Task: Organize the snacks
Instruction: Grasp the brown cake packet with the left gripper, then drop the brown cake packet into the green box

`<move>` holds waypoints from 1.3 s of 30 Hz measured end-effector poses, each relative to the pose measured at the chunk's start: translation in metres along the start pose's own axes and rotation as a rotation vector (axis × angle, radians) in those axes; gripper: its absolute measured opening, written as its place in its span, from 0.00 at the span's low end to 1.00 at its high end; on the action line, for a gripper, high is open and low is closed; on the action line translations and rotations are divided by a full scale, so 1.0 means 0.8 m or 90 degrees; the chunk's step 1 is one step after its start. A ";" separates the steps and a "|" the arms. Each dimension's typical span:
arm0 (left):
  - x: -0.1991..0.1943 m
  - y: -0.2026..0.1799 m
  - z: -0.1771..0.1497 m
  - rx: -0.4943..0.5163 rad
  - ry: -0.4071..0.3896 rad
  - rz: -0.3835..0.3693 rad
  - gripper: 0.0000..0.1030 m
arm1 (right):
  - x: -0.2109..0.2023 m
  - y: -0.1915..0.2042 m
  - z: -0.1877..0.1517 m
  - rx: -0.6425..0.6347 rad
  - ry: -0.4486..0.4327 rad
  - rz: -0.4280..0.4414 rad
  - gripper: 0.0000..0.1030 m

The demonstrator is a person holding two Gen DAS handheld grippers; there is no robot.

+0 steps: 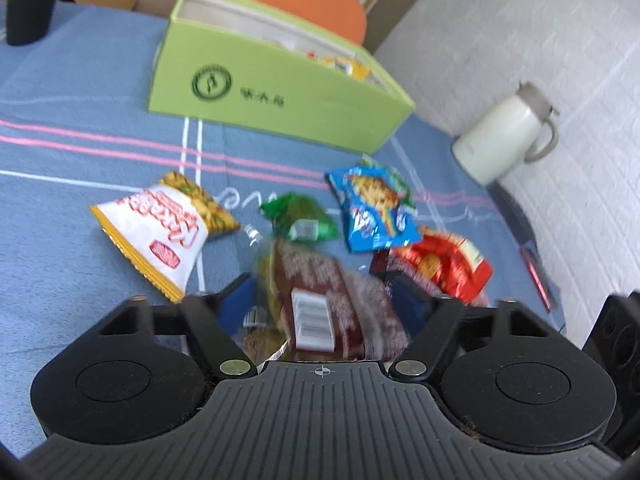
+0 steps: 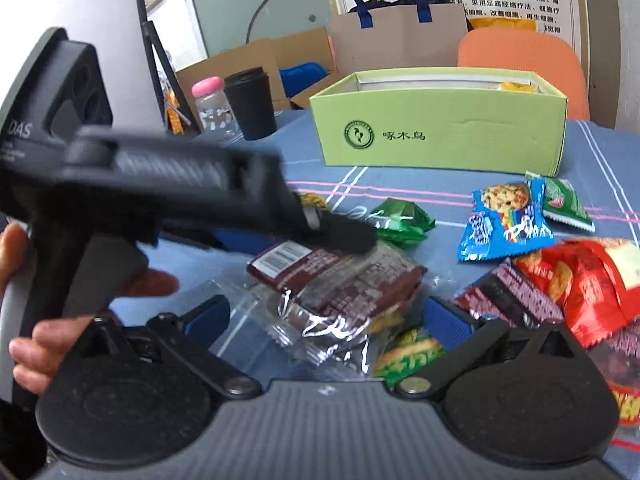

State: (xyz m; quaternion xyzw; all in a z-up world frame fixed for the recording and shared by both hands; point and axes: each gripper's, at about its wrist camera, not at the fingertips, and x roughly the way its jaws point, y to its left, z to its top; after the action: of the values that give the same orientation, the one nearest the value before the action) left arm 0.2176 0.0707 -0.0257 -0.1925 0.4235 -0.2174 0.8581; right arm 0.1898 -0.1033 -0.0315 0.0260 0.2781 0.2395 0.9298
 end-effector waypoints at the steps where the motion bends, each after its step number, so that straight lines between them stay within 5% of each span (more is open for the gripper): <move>1: 0.001 0.000 -0.001 0.001 0.001 0.005 0.42 | 0.003 0.000 0.002 -0.002 0.000 -0.002 0.99; 3: -0.001 0.001 -0.004 0.001 -0.003 0.008 0.35 | 0.006 0.000 0.005 -0.013 0.004 -0.002 0.96; 5: -0.009 -0.001 -0.006 0.006 -0.016 0.017 0.31 | 0.002 0.004 0.005 -0.034 0.003 -0.015 0.81; 13: -0.052 -0.023 0.017 0.010 -0.086 -0.016 0.31 | -0.038 0.010 0.032 -0.069 -0.077 -0.031 0.80; 18: -0.049 -0.032 0.068 0.026 -0.119 -0.007 0.32 | -0.030 0.002 0.078 -0.101 -0.100 -0.033 0.80; 28: -0.012 0.014 0.232 0.012 -0.189 -0.002 0.31 | 0.065 -0.027 0.219 -0.175 -0.151 -0.042 0.79; 39: 0.084 0.091 0.296 -0.020 -0.143 0.044 0.34 | 0.198 -0.077 0.269 -0.184 -0.056 -0.053 0.79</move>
State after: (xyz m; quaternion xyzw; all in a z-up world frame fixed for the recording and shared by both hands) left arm 0.4618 0.1298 0.0279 -0.2143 0.3343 -0.1578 0.9041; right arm 0.4462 -0.0664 0.0589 -0.1090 0.2005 0.2369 0.9444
